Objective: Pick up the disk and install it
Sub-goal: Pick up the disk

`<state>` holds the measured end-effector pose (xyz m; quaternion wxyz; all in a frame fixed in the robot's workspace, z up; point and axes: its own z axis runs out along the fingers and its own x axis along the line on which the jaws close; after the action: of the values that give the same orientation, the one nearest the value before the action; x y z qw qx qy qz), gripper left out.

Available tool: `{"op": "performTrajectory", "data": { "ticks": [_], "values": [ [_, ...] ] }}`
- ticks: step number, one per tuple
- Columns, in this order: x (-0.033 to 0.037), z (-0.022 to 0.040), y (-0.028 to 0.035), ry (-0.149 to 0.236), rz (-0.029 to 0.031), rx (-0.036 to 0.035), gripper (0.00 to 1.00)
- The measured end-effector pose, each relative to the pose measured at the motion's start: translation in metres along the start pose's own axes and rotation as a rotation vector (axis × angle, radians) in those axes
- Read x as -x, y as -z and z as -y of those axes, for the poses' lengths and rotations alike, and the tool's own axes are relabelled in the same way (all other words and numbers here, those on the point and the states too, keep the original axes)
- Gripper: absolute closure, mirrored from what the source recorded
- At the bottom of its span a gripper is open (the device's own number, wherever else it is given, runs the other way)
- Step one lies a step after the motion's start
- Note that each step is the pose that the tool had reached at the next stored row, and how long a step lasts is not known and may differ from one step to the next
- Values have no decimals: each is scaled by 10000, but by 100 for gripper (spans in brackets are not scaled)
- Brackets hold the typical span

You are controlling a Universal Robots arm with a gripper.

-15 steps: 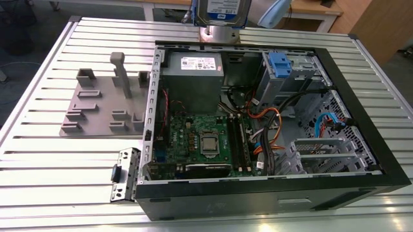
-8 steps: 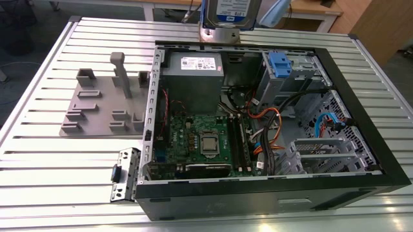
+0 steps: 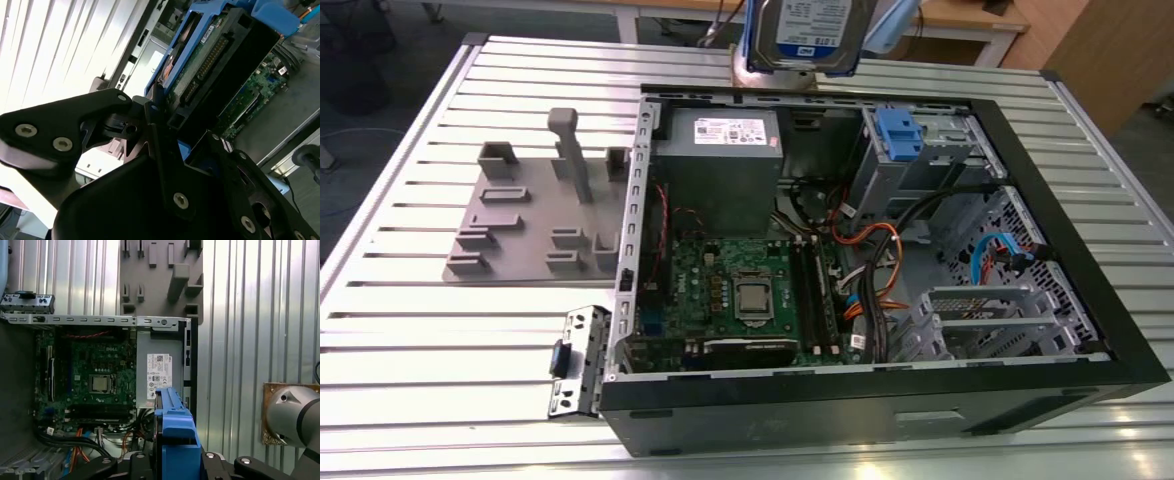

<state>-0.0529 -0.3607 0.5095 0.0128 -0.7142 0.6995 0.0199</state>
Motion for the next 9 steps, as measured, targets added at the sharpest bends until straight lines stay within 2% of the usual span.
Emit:
{"op": "performTrajectory", "data": {
  "ticks": [9],
  "values": [
    [-285, 9, 10, 0, 1, 0, 64]
  ]
}}
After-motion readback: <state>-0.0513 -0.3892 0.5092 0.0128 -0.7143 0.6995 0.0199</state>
